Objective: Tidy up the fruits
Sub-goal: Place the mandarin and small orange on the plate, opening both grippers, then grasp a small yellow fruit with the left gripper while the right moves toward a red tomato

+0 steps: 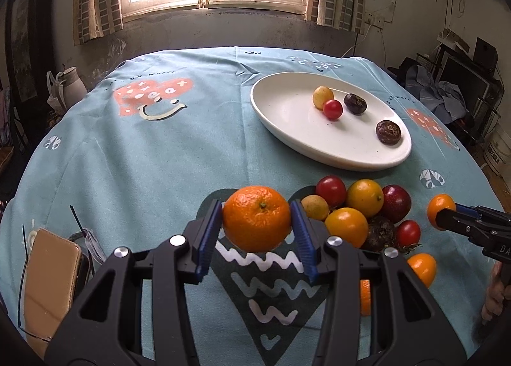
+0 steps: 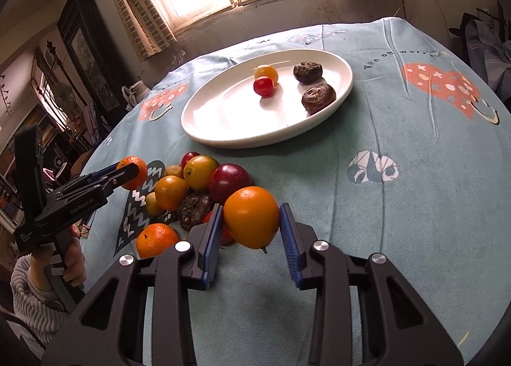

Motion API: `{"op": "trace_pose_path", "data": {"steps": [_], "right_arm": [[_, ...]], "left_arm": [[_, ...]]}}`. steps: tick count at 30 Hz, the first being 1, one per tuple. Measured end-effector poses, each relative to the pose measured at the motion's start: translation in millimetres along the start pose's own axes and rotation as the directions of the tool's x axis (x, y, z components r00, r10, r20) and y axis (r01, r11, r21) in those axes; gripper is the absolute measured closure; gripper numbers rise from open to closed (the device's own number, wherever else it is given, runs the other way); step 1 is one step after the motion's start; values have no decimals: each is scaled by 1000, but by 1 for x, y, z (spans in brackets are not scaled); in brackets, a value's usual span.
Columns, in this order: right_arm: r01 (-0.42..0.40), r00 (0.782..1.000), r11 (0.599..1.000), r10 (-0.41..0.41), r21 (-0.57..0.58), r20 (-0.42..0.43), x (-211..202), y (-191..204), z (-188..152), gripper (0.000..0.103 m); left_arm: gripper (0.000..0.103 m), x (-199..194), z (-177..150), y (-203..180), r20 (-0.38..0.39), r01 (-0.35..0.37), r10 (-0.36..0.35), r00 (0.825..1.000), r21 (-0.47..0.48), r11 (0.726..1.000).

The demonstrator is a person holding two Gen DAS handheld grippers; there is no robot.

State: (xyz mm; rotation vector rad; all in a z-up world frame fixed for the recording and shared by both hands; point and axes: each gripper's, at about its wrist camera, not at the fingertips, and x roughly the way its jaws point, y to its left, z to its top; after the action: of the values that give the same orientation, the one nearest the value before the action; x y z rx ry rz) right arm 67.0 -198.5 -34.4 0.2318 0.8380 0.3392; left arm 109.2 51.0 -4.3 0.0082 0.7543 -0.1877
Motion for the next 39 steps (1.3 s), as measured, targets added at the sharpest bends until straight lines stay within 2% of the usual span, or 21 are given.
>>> {"op": "trace_pose_path", "data": {"steps": [3, 6, 9, 12, 13, 14, 15, 16, 18, 21, 24, 26, 29, 31, 33, 36, 39], "right_arm": [[-32, 999, 999, 31, 30, 15, -3, -3, 18, 67], [-7, 1000, 1000, 6, 22, 30, 2, 1, 48, 67], [21, 999, 1000, -22, 12, 39, 20, 6, 72, 67], [10, 1000, 1000, -10, -1, 22, 46, 4, 82, 67], [9, 1000, 1000, -9, 11, 30, 52, 0, 82, 65], [7, 999, 1000, -8, 29, 44, 54, -4, 81, 61], [3, 999, 999, -5, 41, 52, 54, -7, 79, 48], [2, 998, 999, -4, 39, 57, 52, -8, 79, 41], [-1, 996, 1000, -1, 26, 86, 43, -6, 79, 41], [-25, 994, 999, 22, 25, 109, 27, -3, 72, 41], [-23, 995, 999, 19, 36, 103, 13, -4, 55, 41], [-36, 995, 998, 30, 58, 93, 6, -7, 39, 41], [-29, 998, 995, 24, 100, 50, 5, -12, 21, 37], [-33, 998, 993, 27, 114, 54, 3, -14, 18, 37], [-22, 998, 992, 14, 123, 63, 2, -17, 19, 37], [-17, 999, 990, 10, 138, 51, 5, -21, 20, 37], [-10, 999, 990, 4, 140, 42, 6, -21, 20, 37]], "left_arm": [[58, 3, 19, -13, 5, 17, -17, 1000, 20, 1000], [58, 13, 48, -31, 16, 20, -21, 1000, 42, 999], [58, 31, 71, -48, 20, 28, -29, 999, 42, 999], [55, 50, 78, -54, 6, 45, -45, 999, 19, 999], [52, 54, 79, -55, 9, 32, -32, 999, 16, 999], [44, 56, 79, -55, 14, 22, -22, 1000, 18, 1000], [39, 55, 79, -55, 25, 18, -19, 1000, 21, 1000], [37, 54, 78, -53, 34, 17, -18, 999, 23, 1000], [36, 50, 78, -50, 40, 20, -21, 999, 20, 1000], [35, 41, 69, -44, 40, 16, -17, 999, 18, 1000], [34, 30, 45, -38, 37, -35, 33, 999, 52, 998], [32, 24, 26, -32, 20, -66, 65, 998, 69, 995], [32, 15, 7, -26, -5, -74, 74, 997, 70, 995], [31, 7, 0, -24, -2, -60, 60, 998, 67, 996], [24, 1, -5, -26, 3, -58, 58, 998, 81, 995], [23, -2, -17, -30, -7, -85, 86, 996, 113, 990], [23, 0, -22, -29, -35, -75, 80, 996, 130, 989]]}}
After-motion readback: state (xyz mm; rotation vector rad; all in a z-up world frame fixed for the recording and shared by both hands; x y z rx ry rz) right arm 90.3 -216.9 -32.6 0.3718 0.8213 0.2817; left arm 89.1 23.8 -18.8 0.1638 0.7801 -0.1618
